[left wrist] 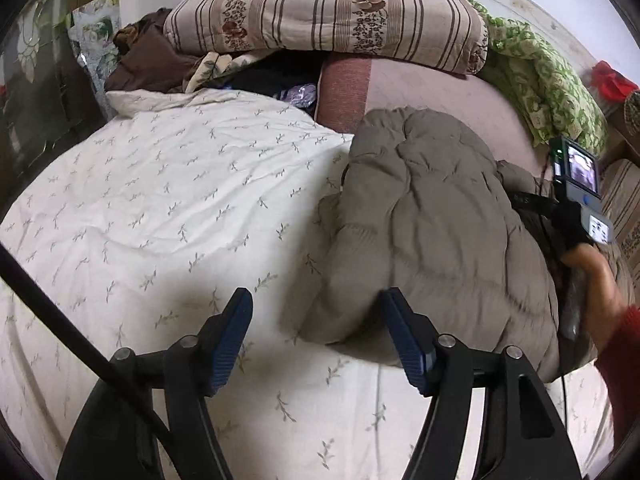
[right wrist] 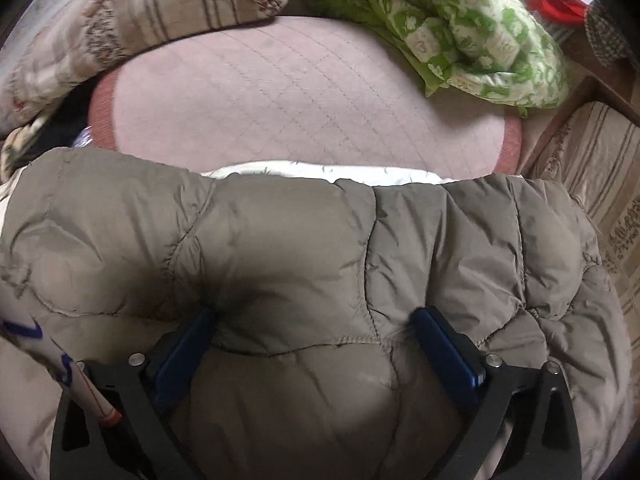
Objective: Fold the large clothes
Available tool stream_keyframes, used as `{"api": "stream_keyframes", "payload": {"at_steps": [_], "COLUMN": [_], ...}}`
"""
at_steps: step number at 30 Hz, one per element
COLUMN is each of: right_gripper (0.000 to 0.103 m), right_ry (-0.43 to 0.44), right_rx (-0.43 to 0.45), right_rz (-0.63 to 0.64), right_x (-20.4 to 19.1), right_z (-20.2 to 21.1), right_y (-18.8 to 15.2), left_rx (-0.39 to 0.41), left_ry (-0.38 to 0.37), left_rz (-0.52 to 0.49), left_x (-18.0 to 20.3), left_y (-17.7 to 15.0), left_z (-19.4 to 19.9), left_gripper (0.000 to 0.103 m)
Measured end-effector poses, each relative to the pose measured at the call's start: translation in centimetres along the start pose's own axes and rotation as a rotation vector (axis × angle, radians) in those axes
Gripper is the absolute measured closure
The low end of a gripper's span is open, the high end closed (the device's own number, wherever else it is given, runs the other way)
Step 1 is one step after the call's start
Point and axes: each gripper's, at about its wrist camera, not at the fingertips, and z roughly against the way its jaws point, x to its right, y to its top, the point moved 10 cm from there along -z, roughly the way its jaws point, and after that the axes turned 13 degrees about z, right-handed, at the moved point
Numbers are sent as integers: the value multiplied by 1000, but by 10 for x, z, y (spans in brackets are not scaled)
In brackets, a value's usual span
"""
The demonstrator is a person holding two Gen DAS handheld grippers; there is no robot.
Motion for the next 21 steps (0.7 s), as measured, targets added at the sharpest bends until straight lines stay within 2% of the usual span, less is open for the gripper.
{"api": "stream_keyframes", "payload": {"at_steps": [3,7,9,10,12,14,16,18,21], "right_gripper": [0,0,1,2,4,4,4,4,4], "right_ry": [-7,-15,-34,-33,-9,22,42,23,-18], "right_rx": [6,-8,-42,-29,21,46,52,54,41], "right_rz": [-9,4,15,15,21,25,30,15,-45], "right_x": [1,2,5,4,4,5,12,32,75], "right_z": [-13,-10,5,20,55,82,111,134,156], "right_y": [6,7,6,5,1,-13,-40,-72,-114], "left_rx": [26,77,112,120,106,24,-44,-63,-44], "left_ry": [14,32,45,54,102,173,213,210,196], "left_rz": [-14,-33,-53,-74,-86,-106,-131,-107,-84], "left_x": [1,8,14,18,17,11,7,4,3], "left_y": [4,9,13,14,13,3,-8,-11,-6], "left_z": [-2,7,13,13,2,-23,-43,-48,-34], "left_gripper": [34,34,33,28,26,26,26,26,26]}}
